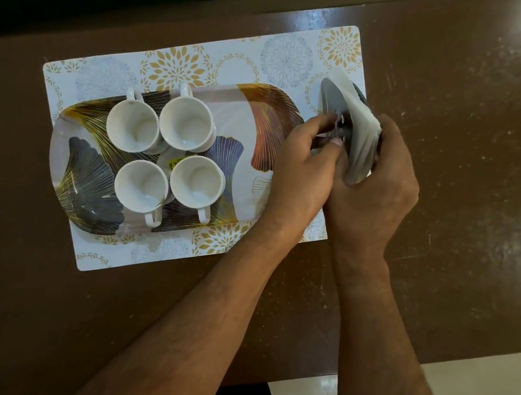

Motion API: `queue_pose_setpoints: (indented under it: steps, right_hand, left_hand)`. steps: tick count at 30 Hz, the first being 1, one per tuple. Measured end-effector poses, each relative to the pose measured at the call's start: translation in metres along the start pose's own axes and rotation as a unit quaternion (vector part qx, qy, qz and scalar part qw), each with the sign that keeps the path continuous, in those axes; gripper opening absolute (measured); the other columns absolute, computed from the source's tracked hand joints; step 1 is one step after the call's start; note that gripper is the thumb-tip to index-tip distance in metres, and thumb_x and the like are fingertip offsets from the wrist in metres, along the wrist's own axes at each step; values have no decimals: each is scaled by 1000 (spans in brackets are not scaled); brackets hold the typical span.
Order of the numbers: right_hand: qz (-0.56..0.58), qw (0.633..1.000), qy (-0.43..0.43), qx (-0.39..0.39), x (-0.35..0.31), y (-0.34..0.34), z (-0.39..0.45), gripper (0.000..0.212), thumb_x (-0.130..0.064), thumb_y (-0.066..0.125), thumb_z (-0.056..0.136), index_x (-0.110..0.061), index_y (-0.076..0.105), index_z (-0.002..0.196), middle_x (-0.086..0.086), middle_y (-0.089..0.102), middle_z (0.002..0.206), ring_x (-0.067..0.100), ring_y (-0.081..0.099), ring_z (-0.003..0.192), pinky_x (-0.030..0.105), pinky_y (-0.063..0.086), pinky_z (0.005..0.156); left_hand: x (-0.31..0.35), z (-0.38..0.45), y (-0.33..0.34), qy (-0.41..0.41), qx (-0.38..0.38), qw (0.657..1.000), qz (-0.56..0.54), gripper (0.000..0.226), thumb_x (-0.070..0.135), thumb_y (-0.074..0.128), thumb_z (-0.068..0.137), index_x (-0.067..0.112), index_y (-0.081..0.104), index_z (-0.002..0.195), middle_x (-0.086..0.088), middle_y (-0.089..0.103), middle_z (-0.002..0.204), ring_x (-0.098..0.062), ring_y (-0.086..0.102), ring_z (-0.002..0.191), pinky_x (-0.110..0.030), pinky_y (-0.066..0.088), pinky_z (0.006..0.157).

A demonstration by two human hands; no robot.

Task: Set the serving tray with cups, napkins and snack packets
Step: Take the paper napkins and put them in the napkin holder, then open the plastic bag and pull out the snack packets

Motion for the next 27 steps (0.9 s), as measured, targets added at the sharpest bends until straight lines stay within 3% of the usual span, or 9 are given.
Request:
queue_pose_setpoints:
  steps: [3,8,14,21,25,27]
  right_hand:
    - [-36,999,-25,15,-11,-4,-2,56,-29,71,96,5,60,140,18,69,131,29,67,123,33,54,103]
    - [-62,994,-69,59,-37,-12,-8,57,-26,73,95,8,60,139,25,64,136,37,61,131,43,51,110]
    - [-38,991,-111,63,-87,4,-35,53,-26,70,97,8,62,138,25,65,136,38,61,132,44,50,113]
    - [-28,986,-162,15,-166,51,-103,54,-27,73,97,6,62,138,22,67,137,37,62,133,38,46,115]
    - [-5,980,-197,-27,-222,80,-155,51,-25,73,97,6,64,135,22,68,135,35,63,131,41,51,113]
    - [5,976,-209,-55,-248,96,-186,51,-27,71,98,5,62,137,22,67,137,35,62,132,42,50,114]
  left_hand:
    - [5,-4,-7,12,5,1000,-5,38,11,55,105,12,62,142,-5,66,139,-16,63,127,-43,54,111]
    - [18,-16,-32,44,13,999,2,37,15,55,108,14,60,145,0,63,138,-1,59,116,-19,51,99]
    - [30,-35,-91,83,43,996,-1,40,24,55,105,18,60,144,-1,64,142,-10,61,130,-40,52,113]
    - [18,-62,-202,88,95,990,-50,41,25,52,104,18,59,144,4,63,138,-5,62,123,-32,55,108]
    - [3,-85,-282,75,141,985,-63,44,27,54,101,19,60,144,4,64,139,-10,62,128,-42,54,112]
    - [-6,-100,-324,77,156,982,-70,41,26,54,104,21,59,145,2,61,142,-10,61,129,-39,57,107]
Point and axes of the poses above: each hand's wrist, its own z-axis towards the middle knuckle, its own y-axis out of the palm, x = y × z, the point moved 5 cm from there along z, towards the middle knuckle
